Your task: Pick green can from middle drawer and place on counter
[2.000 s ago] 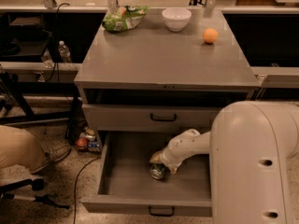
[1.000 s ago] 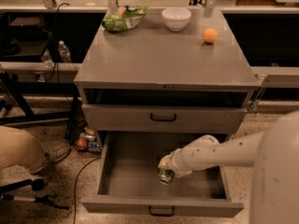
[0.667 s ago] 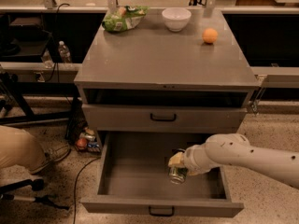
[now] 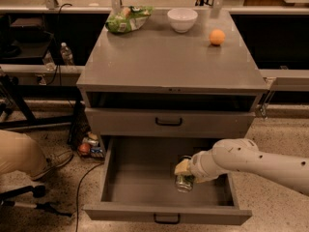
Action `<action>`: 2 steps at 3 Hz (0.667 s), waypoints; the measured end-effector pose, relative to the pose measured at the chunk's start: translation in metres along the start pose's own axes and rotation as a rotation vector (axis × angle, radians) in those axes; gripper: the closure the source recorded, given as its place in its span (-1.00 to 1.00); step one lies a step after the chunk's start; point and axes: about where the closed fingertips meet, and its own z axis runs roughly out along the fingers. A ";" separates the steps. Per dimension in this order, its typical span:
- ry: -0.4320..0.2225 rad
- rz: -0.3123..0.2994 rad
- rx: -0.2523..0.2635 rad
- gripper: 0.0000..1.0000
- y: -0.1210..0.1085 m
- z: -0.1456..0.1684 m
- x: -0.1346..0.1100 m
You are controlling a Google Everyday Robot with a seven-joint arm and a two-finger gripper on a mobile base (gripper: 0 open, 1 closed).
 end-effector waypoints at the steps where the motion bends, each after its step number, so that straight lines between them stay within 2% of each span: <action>1: -0.018 0.020 -0.023 1.00 0.003 -0.023 -0.002; 2: -0.066 0.072 -0.046 1.00 0.006 -0.063 0.000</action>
Offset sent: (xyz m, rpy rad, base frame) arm -0.0304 -0.0521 0.1298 0.0647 -0.1038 -0.2164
